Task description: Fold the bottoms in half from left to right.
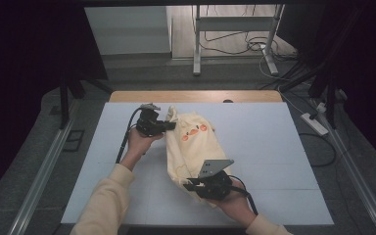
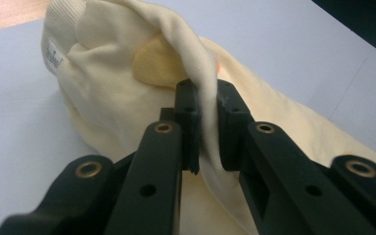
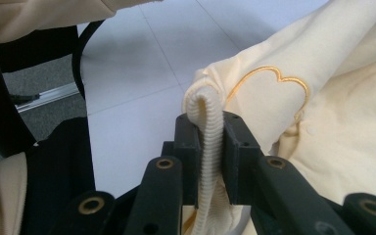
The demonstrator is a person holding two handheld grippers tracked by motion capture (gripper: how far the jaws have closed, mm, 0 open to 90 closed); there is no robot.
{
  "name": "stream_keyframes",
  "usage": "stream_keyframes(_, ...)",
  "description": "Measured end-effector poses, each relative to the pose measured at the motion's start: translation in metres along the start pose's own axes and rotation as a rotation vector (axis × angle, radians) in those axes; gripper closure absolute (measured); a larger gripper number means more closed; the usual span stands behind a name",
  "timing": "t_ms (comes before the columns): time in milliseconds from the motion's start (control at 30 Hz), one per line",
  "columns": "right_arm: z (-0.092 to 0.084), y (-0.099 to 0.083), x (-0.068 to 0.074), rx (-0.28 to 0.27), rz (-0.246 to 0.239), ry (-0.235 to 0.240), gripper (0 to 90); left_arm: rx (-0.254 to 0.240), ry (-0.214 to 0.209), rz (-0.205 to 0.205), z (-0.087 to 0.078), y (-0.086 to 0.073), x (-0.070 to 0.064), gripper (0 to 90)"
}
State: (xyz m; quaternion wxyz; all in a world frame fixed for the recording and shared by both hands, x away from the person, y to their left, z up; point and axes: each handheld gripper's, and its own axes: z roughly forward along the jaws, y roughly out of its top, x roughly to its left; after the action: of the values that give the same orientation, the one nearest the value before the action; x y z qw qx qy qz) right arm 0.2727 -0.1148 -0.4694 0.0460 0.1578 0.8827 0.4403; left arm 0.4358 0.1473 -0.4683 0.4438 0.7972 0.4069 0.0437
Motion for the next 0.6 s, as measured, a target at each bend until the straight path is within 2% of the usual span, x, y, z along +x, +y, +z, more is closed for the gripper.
stream_keyframes(300,-0.007,-0.003,0.000,0.000,0.003,-0.008,78.5,0.003,-0.004,0.008,0.007,0.004,-0.006,81.5)
stream_keyframes(600,-0.018,-0.010,-0.005,-0.007,0.030,-0.018,78.5,0.014,-0.013,0.014,0.017,0.009,-0.013,81.4)
